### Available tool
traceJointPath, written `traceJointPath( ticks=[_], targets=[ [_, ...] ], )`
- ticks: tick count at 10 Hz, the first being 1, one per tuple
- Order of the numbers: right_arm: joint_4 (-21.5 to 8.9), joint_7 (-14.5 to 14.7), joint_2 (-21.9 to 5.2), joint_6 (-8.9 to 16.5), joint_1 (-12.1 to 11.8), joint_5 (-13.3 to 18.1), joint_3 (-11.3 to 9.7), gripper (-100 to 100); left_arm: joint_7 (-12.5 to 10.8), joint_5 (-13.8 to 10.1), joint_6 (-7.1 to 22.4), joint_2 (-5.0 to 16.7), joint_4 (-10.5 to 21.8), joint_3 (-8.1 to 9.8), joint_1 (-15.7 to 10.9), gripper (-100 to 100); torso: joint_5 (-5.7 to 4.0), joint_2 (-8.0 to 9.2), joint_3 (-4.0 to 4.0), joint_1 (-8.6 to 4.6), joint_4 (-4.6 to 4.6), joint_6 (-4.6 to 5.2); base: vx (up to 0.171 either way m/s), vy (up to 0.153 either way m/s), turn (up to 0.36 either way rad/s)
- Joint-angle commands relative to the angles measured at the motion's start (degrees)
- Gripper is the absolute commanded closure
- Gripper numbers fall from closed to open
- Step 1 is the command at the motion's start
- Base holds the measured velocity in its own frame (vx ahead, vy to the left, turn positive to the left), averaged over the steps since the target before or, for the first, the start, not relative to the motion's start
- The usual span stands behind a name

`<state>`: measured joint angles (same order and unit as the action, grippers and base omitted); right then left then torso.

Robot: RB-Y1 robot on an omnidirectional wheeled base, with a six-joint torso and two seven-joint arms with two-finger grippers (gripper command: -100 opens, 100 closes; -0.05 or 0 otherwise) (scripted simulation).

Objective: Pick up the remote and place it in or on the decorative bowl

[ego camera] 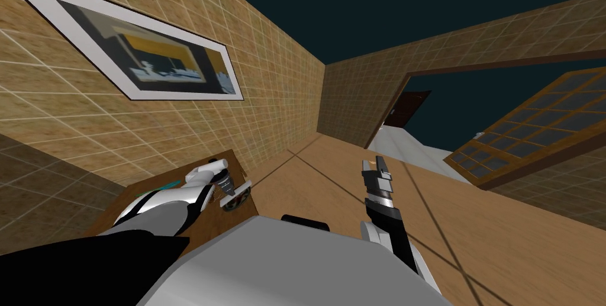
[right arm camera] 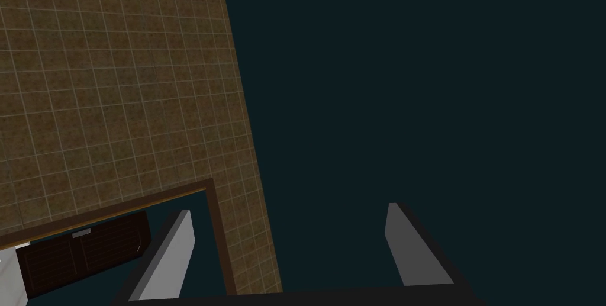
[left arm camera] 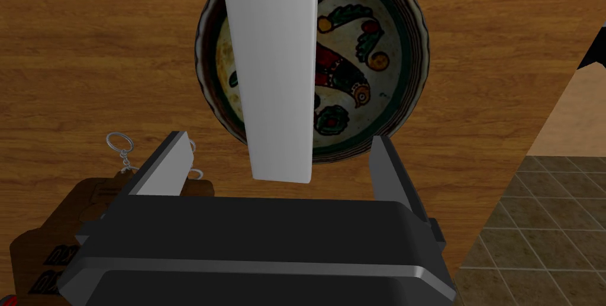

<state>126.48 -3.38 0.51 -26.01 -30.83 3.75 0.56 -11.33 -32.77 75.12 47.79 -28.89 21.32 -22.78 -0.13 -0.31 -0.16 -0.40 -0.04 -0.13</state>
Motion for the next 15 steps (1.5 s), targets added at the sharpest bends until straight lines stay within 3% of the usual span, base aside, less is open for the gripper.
traceJointPath(
  ticks=[1,2,3,5,7,8,9,10,11,15],
  targets=[
    [0.0,0.0,0.0,0.0,0.0,0.0,0.0,0,2.3,-2.7,0.5,2.5,0.9,-0.81,0.6,-100,0.00,0.00,0.00,0.00,0.00,0.00,0.084,-0.076,0.052],
    [0.0,0.0,0.0,0.0,0.0,0.0,0.0,0,3.9,-4.2,0.5,4.0,2.1,-1.40,0.7,-100,-0.01,-0.03,-0.02,-0.03,-0.01,0.00,0.061,-0.097,0.049],
    [0.0,0.0,0.0,0.0,0.0,0.0,0.0,0,3.9,-4.2,0.5,4.0,0.1,-1.40,0.7,-100,-0.02,0.04,0.02,-0.10,0.00,0.00,0.045,-0.079,0.027],
    [0.0,0.0,0.0,0.0,0.0,0.0,0.0,0,3.9,-4.2,0.5,4.0,2.1,-1.40,0.7,-100,0.03,0.12,0.06,0.10,0.02,0.02,0.018,-0.011,-0.007],
    [0.0,0.0,0.0,0.0,0.0,0.0,0.0,0,6.9,-7.4,0.4,7.0,4.5,-2.58,0.8,-100,0.04,0.19,0.11,0.17,0.04,0.00,0.045,-0.052,0.034],
    [0.0,0.0,0.0,0.0,0.0,0.0,0.0,0,6.9,-7.4,0.4,7.0,4.5,-2.58,0.8,-100,0.01,0.07,0.04,0.00,0.02,0.00,0.064,-0.062,0.033],
    [0.0,0.0,0.0,0.0,0.0,0.0,0.0,0,8.4,-9.0,0.4,8.5,5.7,-3.17,0.9,-100,0.00,0.04,0.02,0.02,0.00,0.03,0.055,-0.054,0.022],
    [0.0,0.0,0.0,0.0,0.0,0.0,0.0,0,7.2,-8.3,0.7,7.7,4.3,-2.74,1.4,-100,0.01,0.05,0.03,0.04,0.01,0.01,0.025,-0.026,0.013],
    [0.0,0.0,0.0,0.0,0.0,0.0,0.0,0,7.5,-8.4,0.7,7.9,4.3,-2.77,1.4,0,0.03,0.13,0.07,0.13,0.02,0.03,0.004,-0.005,-0.002],
    [0.0,0.0,0.0,0.0,0.0,0.0,0.0,0,7.4,-8.4,0.7,7.8,4.3,-2.77,1.4,0,0.07,0.26,0.14,0.26,0.05,0.02,0.000,0.000,0.000]
  ],
)
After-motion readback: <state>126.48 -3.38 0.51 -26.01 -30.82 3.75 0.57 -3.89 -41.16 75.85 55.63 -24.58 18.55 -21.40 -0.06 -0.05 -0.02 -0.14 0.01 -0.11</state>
